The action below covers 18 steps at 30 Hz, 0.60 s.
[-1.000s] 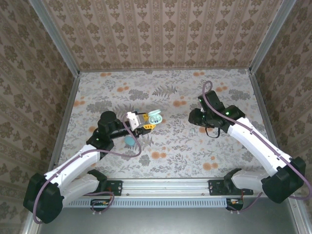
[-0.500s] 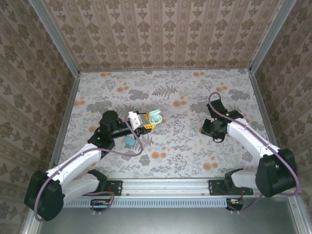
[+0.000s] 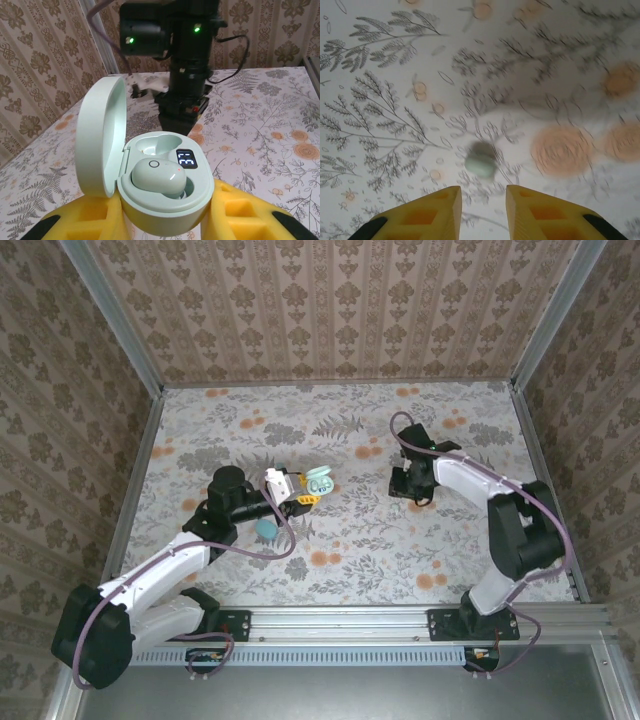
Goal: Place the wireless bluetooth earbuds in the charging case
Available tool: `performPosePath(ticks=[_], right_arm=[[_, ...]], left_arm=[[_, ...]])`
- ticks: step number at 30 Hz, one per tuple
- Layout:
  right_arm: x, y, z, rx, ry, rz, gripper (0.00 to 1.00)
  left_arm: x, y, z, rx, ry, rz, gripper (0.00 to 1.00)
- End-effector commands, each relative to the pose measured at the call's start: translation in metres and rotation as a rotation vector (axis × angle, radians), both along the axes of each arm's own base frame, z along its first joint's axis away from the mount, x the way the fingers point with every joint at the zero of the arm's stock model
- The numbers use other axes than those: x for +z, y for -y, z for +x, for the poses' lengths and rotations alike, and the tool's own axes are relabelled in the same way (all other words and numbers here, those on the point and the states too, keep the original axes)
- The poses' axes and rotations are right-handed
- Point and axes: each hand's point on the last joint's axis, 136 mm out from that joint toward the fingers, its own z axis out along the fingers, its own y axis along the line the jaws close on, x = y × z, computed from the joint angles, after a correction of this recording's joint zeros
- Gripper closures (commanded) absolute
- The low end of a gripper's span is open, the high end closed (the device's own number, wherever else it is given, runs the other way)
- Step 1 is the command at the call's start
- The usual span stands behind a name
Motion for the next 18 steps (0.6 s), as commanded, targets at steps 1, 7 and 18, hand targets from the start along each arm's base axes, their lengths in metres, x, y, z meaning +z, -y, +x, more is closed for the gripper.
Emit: performPosePath(ticks=[1,7,18], right_arm=[[-0.008,-0.007,0.013,0.077,-0.013,0.022,0.71],[-0.031,-0.013,0.016,0.101,-0.078,0.074,0.71],[-0.048,-0.009,-0.006,0.083,-0.162,0.086,0.73]], left_arm=[[0.007,0.000,-0.005,-0.017,0.008,-0.011,0.95],[0.008,-0.002,-0.006,-0.007,0.003,-0.010,0.95],[0.009,-0.003,-0.007,-0.001,-0.003,-0.014,0.96]])
